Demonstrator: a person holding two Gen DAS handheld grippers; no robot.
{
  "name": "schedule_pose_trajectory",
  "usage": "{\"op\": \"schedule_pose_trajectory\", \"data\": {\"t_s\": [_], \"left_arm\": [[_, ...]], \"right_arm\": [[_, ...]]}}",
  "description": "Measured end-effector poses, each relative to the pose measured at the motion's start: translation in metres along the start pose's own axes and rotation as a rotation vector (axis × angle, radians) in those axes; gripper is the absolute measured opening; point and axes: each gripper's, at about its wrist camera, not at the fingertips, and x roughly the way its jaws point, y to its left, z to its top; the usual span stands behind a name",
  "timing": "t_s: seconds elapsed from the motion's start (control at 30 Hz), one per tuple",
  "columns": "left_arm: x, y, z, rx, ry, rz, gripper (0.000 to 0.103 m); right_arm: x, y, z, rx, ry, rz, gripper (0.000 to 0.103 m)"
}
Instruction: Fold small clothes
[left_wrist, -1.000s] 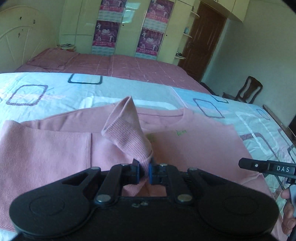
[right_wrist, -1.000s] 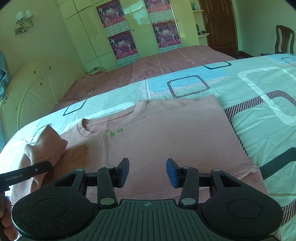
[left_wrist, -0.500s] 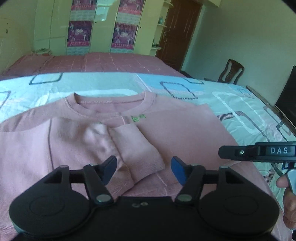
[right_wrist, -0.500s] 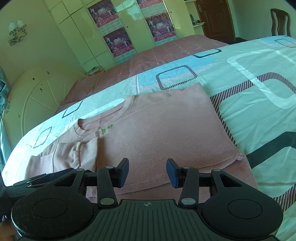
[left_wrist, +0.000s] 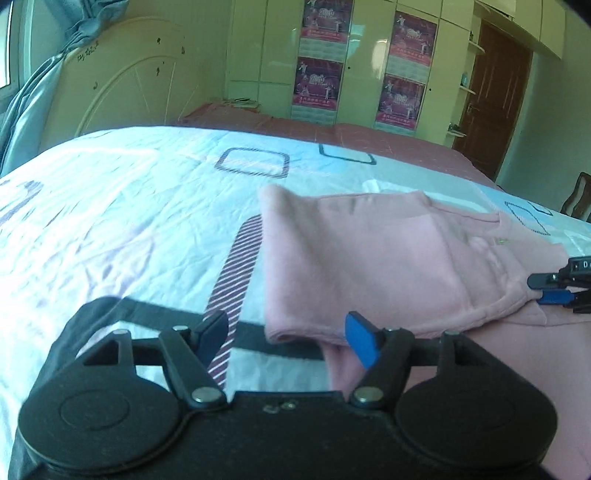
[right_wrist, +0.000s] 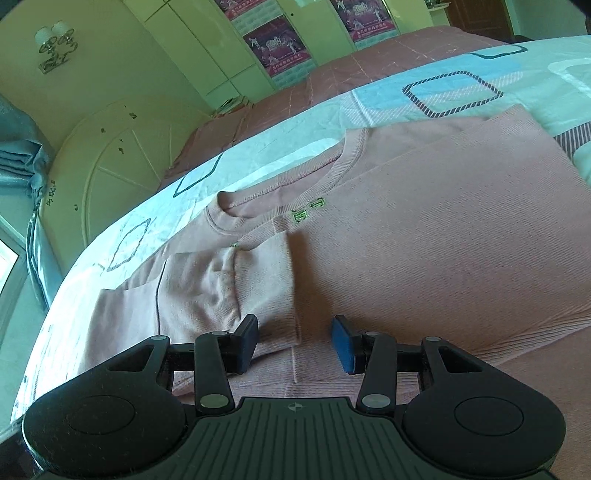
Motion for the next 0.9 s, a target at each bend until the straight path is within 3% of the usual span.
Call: {"op": "schedule_pose_trajectory", "data": {"t_s": [0.17, 0.2, 0.27, 0.33, 0.43, 0.5, 0.53, 0.6, 0.67, 0.83, 0.87, 0.9], "left_arm": [[0.012, -0.001, -0.003, 0.004, 0.038, -0.045, 0.067], [0.016, -0.004, -0.003, 0.018, 0.044, -0.057, 0.067], [0.018, -0.009, -0.003, 0.049, 0.029, -0.078, 0.067], [0.021, -0.012, -0.004, 0.083, 0.038, -0.069, 0.066], [0.024, -0.008, -0.006, 0.089, 0.039, -0.076, 0.063], [0.026, -0.006, -0.006, 0.098, 0.038, -0.063, 0.055], [0.028, -0.005, -0.004, 0.095, 0.038, -0.057, 0.053], [0.029, -0.002, 0.0, 0.07, 0.038, -0.078, 0.032], [0.031, -0.004, 0.003, 0.077, 0.047, -0.087, 0.028], [0.027, -0.008, 0.0, 0.136, 0.049, -0.083, 0.039], [0.026, -0.006, -0.001, 0.124, 0.049, -0.1, 0.048], [0.024, -0.003, -0.003, 0.111, 0.04, -0.105, 0.066]], "right_arm": [[0.009, 0.013, 0.002, -0.031, 0.008, -0.011, 0.044], [0.011, 0.018, 0.003, -0.049, 0.012, -0.017, 0.041], [0.011, 0.026, 0.003, -0.092, 0.021, -0.031, 0.009], [0.007, 0.032, 0.003, -0.133, 0.007, -0.04, 0.009], [-0.015, 0.035, 0.007, -0.138, -0.085, -0.046, 0.007], [-0.034, 0.034, 0.01, -0.137, -0.155, -0.057, 0.007], [-0.041, 0.032, 0.011, -0.139, -0.175, -0.08, 0.0], [-0.045, 0.026, 0.012, -0.126, -0.157, -0.094, 0.0], [-0.046, 0.022, 0.01, -0.149, -0.148, -0.132, 0.0], [-0.042, 0.003, 0.006, -0.055, -0.094, -0.081, 0.0], [-0.037, 0.0, 0.005, -0.032, -0.073, -0.091, 0.004], [-0.033, -0.002, 0.003, -0.009, -0.055, -0.098, 0.011]]}}
